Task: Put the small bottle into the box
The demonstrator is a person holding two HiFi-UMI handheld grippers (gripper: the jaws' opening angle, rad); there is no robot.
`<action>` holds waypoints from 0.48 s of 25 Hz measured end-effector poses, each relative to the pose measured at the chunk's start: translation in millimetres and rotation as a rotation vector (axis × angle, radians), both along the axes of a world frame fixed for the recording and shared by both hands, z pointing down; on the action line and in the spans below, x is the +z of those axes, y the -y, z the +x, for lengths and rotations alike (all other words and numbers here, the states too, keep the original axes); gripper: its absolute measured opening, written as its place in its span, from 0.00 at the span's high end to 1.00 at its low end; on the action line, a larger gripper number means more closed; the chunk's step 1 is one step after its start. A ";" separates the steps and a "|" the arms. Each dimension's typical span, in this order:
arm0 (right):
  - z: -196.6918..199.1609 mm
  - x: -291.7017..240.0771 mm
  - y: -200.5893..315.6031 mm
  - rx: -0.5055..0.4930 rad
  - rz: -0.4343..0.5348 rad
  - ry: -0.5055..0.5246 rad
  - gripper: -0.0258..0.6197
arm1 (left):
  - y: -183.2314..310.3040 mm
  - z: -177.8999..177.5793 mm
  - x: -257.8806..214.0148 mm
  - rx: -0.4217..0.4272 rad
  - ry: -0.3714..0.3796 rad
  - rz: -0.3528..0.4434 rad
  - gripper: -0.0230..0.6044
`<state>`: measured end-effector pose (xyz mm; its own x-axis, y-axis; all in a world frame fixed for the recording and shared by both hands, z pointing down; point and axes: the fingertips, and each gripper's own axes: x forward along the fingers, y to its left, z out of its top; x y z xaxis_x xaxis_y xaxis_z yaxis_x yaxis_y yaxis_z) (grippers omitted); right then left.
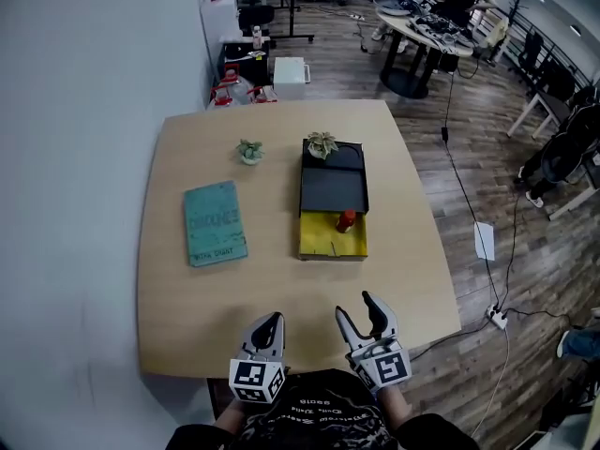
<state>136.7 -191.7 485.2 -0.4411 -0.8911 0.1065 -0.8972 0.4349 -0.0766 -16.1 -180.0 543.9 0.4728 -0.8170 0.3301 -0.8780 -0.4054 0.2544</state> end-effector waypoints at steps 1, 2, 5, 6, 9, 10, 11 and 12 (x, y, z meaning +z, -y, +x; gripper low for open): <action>0.6 2.1 -7.9 0.027 -0.003 0.009 0.57 | -2.6 -2.6 -2.1 0.003 -0.006 0.012 0.96; 0.7 4.1 -15.7 0.048 -0.002 0.017 0.57 | -4.7 -5.4 -5.3 0.006 -0.011 0.028 0.96; -2.2 9.0 -35.4 0.067 -0.004 0.012 0.57 | -10.4 -9.1 -15.3 0.033 -0.022 0.072 0.96; -3.2 12.3 -40.9 0.066 -0.013 0.006 0.57 | -12.5 -9.3 -16.4 0.043 -0.022 0.082 0.96; -8.0 20.5 -51.0 0.064 -0.038 0.001 0.57 | -15.0 -11.4 -15.3 0.055 -0.017 0.098 0.96; -9.7 22.5 -53.4 0.060 -0.045 -0.003 0.57 | -15.4 -12.3 -14.8 0.055 -0.017 0.100 0.96; -11.5 22.8 -55.1 0.054 -0.051 -0.008 0.57 | -15.9 -12.7 -15.0 0.055 -0.017 0.101 0.96; -14.1 21.4 -55.8 0.045 -0.053 -0.010 0.57 | -16.5 -12.6 -15.6 0.058 -0.016 0.100 0.96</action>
<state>122.6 -135.9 506.6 -0.3994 -0.9029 0.1587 -0.9166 0.3898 -0.0895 -28.7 -163.5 528.3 0.5246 -0.8168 0.2400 -0.8486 -0.4791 0.2243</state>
